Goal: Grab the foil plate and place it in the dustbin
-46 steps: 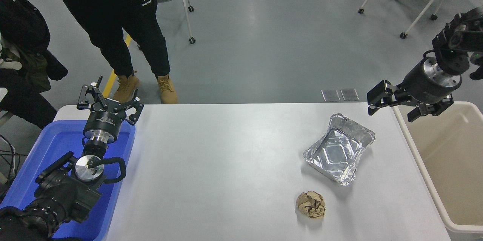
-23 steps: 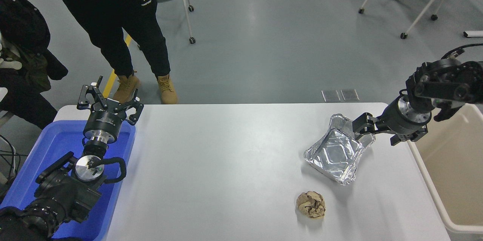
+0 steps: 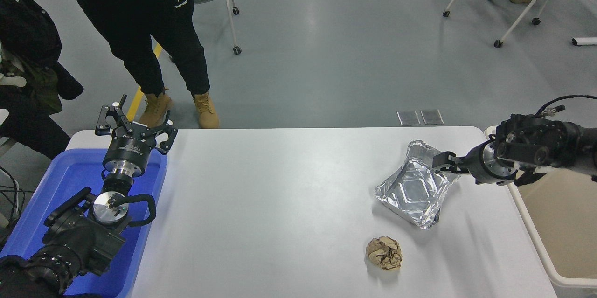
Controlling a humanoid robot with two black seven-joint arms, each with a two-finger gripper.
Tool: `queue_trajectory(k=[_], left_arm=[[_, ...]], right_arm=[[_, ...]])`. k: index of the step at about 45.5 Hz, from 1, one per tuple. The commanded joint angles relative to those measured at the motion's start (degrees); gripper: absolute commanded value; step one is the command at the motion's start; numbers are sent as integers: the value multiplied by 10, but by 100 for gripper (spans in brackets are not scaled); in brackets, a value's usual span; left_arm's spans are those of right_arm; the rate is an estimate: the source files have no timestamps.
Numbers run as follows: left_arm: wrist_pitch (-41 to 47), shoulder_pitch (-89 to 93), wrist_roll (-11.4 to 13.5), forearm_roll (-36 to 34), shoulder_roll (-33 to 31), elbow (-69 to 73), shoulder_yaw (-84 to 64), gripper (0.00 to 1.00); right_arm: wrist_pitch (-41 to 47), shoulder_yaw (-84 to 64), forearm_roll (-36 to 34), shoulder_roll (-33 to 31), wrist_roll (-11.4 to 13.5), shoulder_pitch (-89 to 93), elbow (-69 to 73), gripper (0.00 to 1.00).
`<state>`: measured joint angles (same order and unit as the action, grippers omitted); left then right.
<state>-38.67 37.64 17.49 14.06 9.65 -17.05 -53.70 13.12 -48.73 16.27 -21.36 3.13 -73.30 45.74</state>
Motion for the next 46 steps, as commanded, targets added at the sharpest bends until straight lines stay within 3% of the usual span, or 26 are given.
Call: queue_trajectory(k=[1,26,37,43,46], left_arm=[[0,0,0,0,0,0,0,99],[0,0,0,0,0,0,0,99],[0,0,0,0,-1,0,0,99],[0,0,0,-1,0,0,0,99],[0,0,0,0,0,0,0,99]], right_arm=[[-56,28,1,22,0,65,-39,100],[-165,72,3,60,-7,156,-86,96],[-173,71,46,60,-7,163,-86,77],[-179,71,60,62,-7,169,-86,62],[-179,71,60,63,-7,171,-86,49]])
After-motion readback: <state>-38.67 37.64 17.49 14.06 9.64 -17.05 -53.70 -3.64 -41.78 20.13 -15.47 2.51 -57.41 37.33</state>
